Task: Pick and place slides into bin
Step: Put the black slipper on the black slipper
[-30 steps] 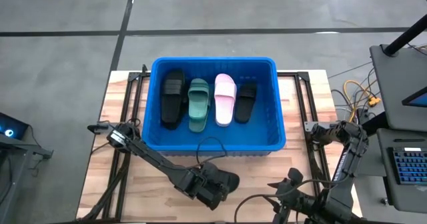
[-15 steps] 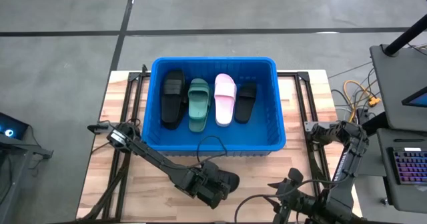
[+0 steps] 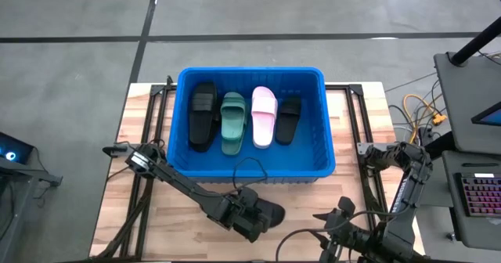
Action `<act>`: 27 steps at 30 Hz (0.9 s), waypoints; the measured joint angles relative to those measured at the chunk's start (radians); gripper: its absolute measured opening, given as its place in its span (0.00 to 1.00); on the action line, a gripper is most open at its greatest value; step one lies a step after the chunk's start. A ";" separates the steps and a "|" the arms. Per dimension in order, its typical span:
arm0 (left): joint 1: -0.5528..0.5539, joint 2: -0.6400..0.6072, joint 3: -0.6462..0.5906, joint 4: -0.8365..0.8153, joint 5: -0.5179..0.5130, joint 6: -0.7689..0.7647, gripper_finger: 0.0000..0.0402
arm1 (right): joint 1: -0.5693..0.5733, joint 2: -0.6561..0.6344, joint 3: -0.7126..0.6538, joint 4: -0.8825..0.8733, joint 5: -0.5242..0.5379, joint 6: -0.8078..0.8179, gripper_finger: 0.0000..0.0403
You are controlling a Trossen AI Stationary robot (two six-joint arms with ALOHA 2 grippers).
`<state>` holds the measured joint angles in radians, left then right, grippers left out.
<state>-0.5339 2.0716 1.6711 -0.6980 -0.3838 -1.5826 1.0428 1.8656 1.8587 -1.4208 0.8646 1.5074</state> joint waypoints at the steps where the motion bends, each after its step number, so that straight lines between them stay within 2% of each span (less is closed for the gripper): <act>1: 0.000 0.000 -0.008 0.015 -0.001 0.001 0.24 | 0.000 0.000 0.000 0.000 0.000 0.000 0.49; 7: 0.002 0.000 -0.087 0.142 0.007 -0.001 0.05 | 0.000 0.000 0.000 0.008 0.000 0.003 0.49; 9: 0.002 -0.001 -0.108 0.168 0.009 -0.008 0.02 | 0.000 0.000 0.000 0.009 0.000 0.003 0.49; 19: -0.016 -0.075 -0.110 0.172 0.016 -0.009 0.00 | 0.013 0.000 0.000 0.014 0.001 -0.007 0.49; 27: -0.037 -0.214 -0.107 0.158 -0.117 -0.057 0.00 | 0.016 -0.001 0.000 0.013 0.003 -0.038 0.49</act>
<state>-0.5709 1.8578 1.5639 -0.5399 -0.5006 -1.6397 1.0588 1.8646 1.8587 -1.4079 0.8680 1.4693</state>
